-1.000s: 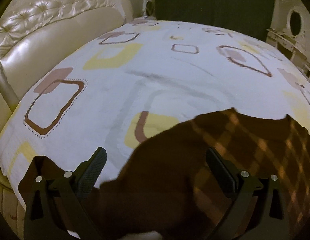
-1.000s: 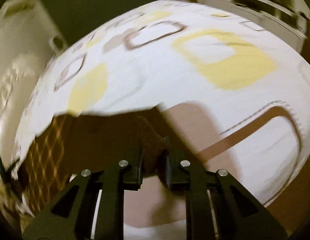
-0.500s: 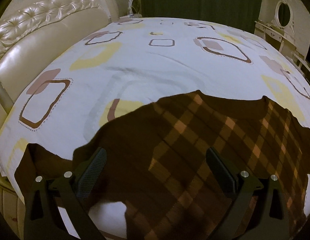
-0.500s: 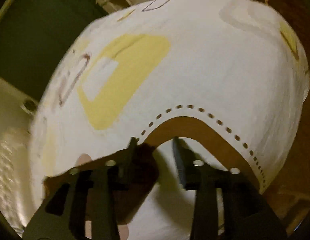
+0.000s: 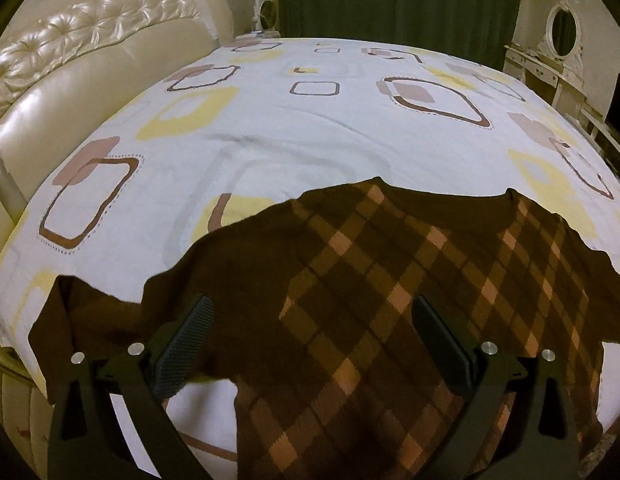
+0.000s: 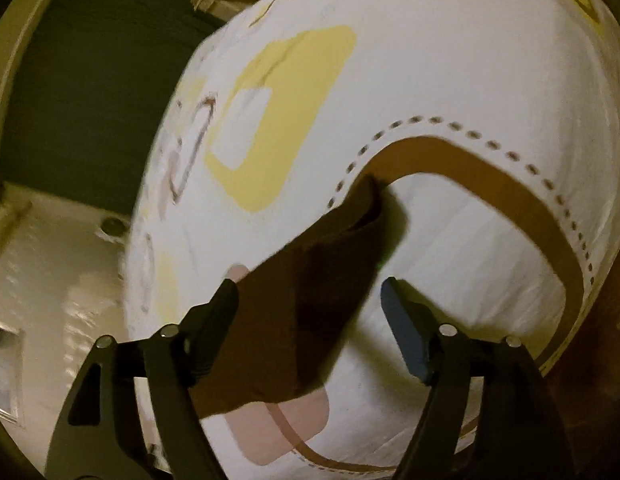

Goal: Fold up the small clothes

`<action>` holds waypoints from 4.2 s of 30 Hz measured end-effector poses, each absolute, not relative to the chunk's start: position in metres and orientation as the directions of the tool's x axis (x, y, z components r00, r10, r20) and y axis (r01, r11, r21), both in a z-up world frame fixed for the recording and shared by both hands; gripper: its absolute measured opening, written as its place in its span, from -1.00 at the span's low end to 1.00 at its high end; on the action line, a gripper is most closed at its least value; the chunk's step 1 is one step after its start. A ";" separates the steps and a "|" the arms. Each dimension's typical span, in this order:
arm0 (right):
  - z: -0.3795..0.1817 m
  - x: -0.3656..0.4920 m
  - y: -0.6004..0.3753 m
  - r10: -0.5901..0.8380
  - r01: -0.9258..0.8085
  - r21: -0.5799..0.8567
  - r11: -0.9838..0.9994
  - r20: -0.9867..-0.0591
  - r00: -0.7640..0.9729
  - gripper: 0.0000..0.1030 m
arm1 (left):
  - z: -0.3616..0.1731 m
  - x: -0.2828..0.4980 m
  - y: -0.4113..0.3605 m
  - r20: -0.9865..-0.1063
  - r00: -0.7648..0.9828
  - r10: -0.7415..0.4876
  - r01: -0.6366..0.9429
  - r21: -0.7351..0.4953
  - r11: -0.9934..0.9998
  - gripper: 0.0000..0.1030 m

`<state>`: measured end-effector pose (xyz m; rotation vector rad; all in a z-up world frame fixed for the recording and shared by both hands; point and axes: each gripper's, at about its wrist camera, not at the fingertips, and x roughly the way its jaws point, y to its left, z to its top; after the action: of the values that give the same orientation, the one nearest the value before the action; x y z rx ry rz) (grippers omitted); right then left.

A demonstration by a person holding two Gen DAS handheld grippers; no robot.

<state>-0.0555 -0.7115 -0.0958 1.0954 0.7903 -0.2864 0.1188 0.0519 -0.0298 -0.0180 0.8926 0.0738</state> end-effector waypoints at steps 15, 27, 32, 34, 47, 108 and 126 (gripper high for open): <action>-0.113 -0.073 -0.716 0.088 0.656 0.616 0.436 -0.755 0.650 -0.90 | -0.030 0.088 0.081 -0.780 0.622 0.069 -0.123 -0.010 0.992 0.93; -0.078 -0.096 -0.708 0.123 0.489 0.794 0.361 -0.560 0.819 -0.92 | -0.028 0.069 0.096 -0.775 0.629 0.052 -0.131 -0.041 0.990 0.93; -0.023 -0.066 -0.667 0.160 0.361 0.809 0.464 -0.478 0.864 -0.92 | -0.027 0.063 0.105 -0.770 0.636 0.048 -0.143 -0.056 0.988 0.93; 0.006 -0.043 -0.633 0.212 0.278 0.804 0.525 -0.440 0.873 -0.92 | -0.026 0.059 0.110 -0.767 0.640 0.045 -0.148 -0.066 0.987 0.93; 0.060 0.092 -0.323 0.606 -0.174 0.710 0.682 -0.417 0.677 -0.92 | -0.026 0.032 0.150 -0.755 0.654 0.046 -0.182 -0.098 0.978 0.93; -0.083 0.065 -0.381 0.370 0.193 0.602 0.775 -0.679 0.634 -0.05 | -0.059 0.079 0.072 -0.776 0.619 -0.121 -0.023 -0.172 0.985 0.93; -0.102 0.068 -0.379 0.444 0.114 0.613 0.782 -0.677 0.587 -0.70 | -0.093 0.086 0.082 -0.822 0.567 -0.058 -0.073 -0.121 0.990 0.93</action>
<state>0.0684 -0.3792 -0.1019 0.6673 0.9400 0.2100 0.0858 0.0815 -0.0927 -0.1476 0.9688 0.0088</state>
